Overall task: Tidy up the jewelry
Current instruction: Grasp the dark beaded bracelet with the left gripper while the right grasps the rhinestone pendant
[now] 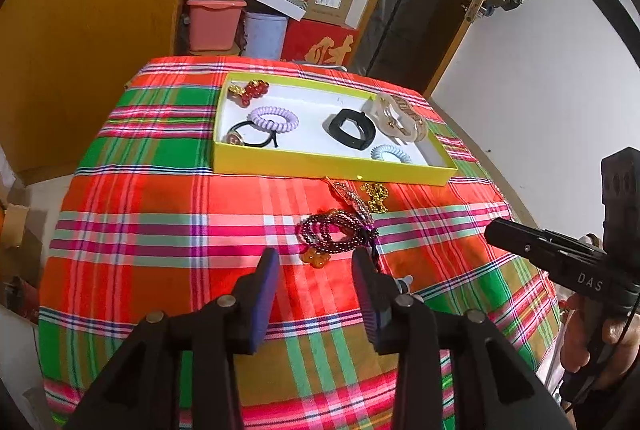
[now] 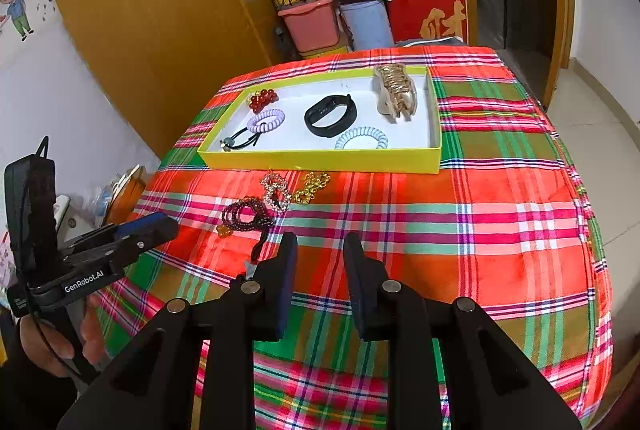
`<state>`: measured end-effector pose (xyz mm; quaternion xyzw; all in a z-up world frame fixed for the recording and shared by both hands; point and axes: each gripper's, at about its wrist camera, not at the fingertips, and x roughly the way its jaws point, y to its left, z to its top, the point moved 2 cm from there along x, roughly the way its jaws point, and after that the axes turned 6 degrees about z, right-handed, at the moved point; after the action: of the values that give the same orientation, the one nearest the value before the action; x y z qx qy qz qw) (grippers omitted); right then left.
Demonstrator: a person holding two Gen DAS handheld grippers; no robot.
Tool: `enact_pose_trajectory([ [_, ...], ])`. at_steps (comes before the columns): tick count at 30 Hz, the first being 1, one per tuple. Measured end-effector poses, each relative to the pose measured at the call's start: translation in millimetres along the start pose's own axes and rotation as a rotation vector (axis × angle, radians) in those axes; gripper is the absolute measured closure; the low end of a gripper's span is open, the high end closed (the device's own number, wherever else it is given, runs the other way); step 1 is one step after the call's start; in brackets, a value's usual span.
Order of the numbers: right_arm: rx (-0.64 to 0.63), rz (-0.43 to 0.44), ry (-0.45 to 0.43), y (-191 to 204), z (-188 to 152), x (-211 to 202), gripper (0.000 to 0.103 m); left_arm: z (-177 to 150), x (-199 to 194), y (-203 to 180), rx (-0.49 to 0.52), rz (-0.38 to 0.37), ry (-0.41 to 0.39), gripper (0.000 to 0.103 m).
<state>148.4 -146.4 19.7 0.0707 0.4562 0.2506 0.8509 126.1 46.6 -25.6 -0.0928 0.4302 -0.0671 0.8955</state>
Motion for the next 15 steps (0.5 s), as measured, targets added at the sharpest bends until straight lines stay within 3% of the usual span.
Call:
enact_pose_trajectory([
  [15, 0.021, 0.005, 0.023, -9, -2, 11, 0.079, 11, 55, -7, 0.025, 0.002, 0.063, 0.065],
])
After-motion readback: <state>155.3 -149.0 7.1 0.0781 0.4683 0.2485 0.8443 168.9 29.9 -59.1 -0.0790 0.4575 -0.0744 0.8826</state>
